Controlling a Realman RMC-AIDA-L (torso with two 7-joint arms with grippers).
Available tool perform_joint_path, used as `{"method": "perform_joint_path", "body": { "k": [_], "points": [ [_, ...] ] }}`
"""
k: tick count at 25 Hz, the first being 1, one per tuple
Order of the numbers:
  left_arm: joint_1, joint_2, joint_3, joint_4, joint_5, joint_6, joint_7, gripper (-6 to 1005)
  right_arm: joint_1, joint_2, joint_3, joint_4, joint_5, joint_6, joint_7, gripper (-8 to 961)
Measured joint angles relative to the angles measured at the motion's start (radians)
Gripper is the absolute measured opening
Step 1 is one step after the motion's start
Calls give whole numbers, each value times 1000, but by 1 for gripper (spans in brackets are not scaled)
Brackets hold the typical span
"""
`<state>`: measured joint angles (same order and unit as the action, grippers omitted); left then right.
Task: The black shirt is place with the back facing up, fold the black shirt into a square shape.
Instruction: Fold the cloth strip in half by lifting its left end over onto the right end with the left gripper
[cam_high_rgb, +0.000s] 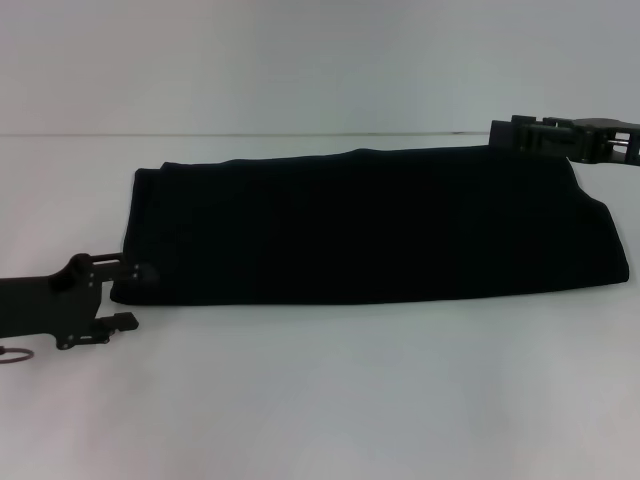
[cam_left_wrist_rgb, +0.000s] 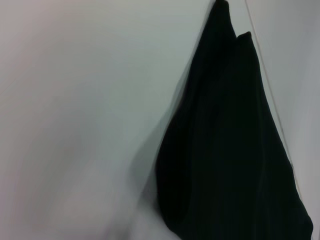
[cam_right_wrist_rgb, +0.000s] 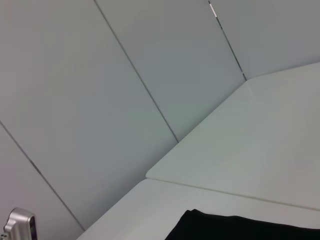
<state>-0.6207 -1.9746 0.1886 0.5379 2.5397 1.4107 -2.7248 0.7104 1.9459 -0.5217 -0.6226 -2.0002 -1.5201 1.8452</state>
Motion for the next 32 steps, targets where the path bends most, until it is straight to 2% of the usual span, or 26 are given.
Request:
{"method": "perform_joint_path", "body": {
  "k": [11, 32],
  "points": [
    [-23, -6, 27, -33, -5, -84, 14, 766, 0, 2, 2, 0, 0, -2, 1, 704],
    [-31, -6, 52, -36, -1, -132, 20, 765, 0, 2, 5, 0, 1, -8, 3, 704]
  ]
}}
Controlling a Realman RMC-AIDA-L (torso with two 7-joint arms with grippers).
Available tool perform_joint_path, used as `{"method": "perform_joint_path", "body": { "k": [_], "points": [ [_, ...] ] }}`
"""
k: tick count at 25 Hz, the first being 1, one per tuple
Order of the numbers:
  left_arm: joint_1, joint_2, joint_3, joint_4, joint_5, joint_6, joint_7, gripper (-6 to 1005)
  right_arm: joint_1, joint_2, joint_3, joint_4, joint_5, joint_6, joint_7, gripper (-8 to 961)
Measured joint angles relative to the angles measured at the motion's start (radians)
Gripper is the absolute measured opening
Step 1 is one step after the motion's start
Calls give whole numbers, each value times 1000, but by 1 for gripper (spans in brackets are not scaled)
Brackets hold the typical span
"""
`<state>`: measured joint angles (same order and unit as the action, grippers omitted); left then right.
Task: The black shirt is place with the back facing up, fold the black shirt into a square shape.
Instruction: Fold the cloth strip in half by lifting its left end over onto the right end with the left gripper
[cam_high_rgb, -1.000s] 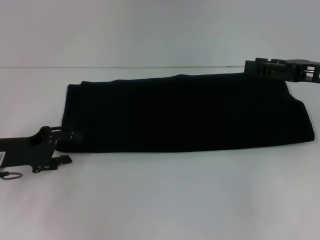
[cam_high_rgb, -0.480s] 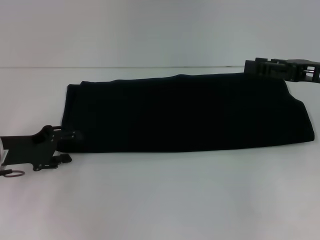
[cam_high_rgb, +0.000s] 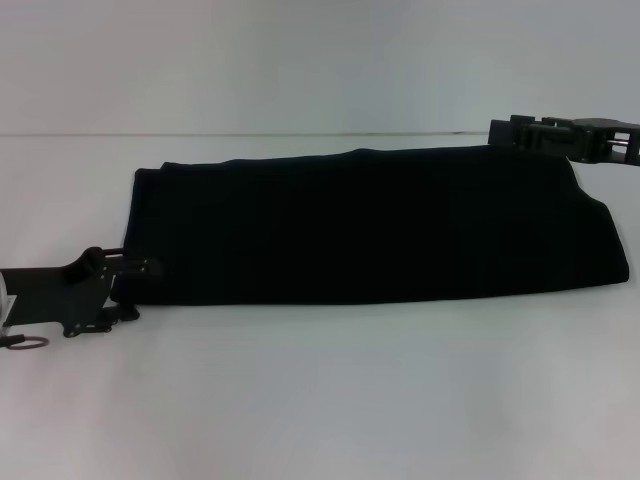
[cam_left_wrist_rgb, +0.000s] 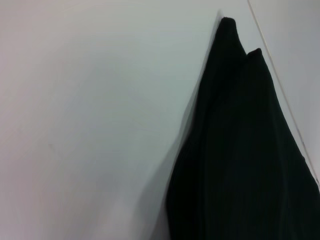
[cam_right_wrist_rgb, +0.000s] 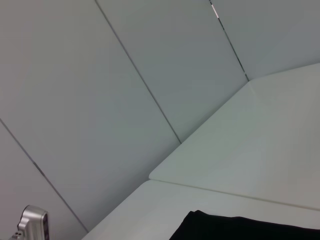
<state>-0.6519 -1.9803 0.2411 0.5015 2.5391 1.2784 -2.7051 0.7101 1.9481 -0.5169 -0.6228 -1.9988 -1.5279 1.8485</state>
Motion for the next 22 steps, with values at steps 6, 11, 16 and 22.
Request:
{"method": "perform_joint_path", "body": {
  "k": [6, 11, 16, 22],
  "points": [
    [-2, 1, 3, 1, 0, -13, 7, 766, 0, 0, 1, 0, 0, 0, 0, 703],
    [-7, 2, 22, 3, -1, -26, 9, 766, 0, 0, 2, 0, 0, 1, 0, 703],
    [-15, 2, 26, 1, -2, -36, 14, 765, 0, 0, 2, 0, 4, 0, 0, 704],
    [-21, 1, 36, 0, -3, -52, 22, 766, 0, 0, 2, 0, 6, 1, 0, 704]
  ]
}}
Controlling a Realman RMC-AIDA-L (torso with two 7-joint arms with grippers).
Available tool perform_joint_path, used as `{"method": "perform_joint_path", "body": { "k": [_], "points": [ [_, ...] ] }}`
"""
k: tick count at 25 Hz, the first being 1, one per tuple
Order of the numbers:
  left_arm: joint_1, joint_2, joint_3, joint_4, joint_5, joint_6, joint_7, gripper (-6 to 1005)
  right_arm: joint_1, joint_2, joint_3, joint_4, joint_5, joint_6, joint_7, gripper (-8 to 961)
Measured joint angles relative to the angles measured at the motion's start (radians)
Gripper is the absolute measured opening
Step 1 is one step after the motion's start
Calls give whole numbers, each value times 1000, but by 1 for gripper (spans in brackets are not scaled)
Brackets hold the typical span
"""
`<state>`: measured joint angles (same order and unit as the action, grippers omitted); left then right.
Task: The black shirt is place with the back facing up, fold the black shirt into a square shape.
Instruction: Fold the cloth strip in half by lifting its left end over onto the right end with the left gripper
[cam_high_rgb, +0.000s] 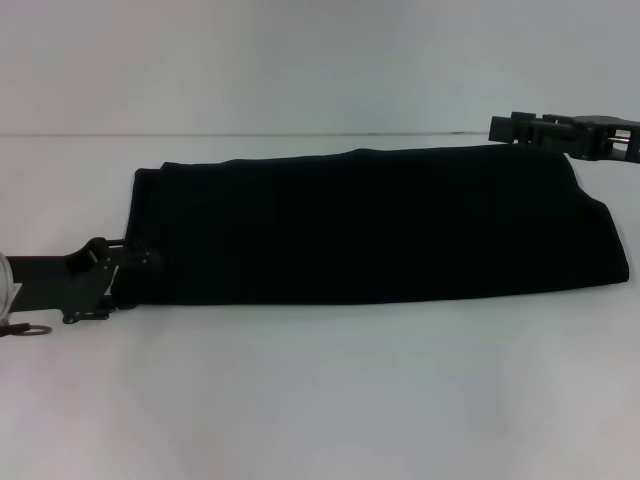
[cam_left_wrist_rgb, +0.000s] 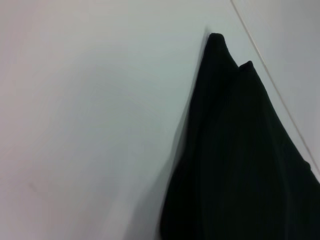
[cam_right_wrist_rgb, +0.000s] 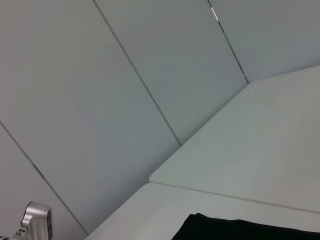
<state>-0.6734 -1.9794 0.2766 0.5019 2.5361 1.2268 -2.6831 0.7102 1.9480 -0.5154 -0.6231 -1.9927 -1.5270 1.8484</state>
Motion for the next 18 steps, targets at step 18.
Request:
{"method": "perform_joint_path", "body": {
  "k": [18],
  "points": [
    [-16, 4, 50, 6, 4, -21, 38, 765, -2, -1, 0, -1, 2, -1, 0, 704]
  ]
}}
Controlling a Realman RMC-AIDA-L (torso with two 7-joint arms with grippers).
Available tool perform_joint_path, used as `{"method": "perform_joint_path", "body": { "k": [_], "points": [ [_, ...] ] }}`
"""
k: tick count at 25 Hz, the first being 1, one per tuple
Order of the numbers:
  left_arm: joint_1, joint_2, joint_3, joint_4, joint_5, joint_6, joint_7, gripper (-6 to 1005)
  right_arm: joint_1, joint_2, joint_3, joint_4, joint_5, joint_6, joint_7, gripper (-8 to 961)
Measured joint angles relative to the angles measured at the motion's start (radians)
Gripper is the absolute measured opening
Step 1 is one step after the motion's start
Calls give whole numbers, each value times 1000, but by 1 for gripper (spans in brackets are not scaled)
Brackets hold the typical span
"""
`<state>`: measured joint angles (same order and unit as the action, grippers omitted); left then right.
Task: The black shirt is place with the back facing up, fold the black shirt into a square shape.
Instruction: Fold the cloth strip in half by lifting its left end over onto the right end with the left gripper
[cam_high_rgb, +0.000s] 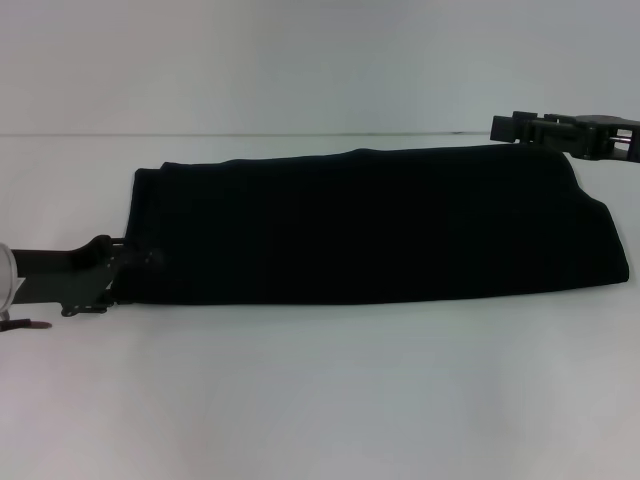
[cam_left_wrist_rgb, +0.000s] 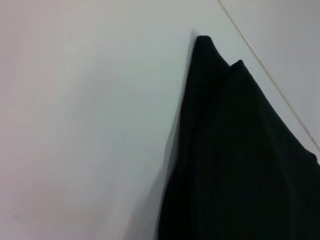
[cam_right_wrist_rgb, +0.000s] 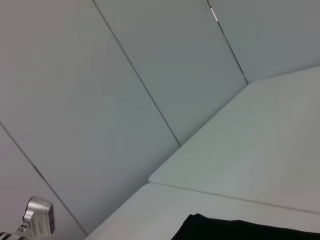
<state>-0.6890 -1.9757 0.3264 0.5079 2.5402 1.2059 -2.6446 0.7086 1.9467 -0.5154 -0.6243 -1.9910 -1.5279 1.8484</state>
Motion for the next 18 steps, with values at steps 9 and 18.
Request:
{"method": "perform_joint_path", "body": {
  "k": [9, 18],
  "points": [
    [-4, 0, 29, 1, 0, 0, 2, 766, 0, 0, 0, 0, 0, 0, 0, 704],
    [-11, -1, 67, 3, 0, -5, 6, 672, 0, 0, 0, 0, 0, 0, 0, 704]
  ]
}}
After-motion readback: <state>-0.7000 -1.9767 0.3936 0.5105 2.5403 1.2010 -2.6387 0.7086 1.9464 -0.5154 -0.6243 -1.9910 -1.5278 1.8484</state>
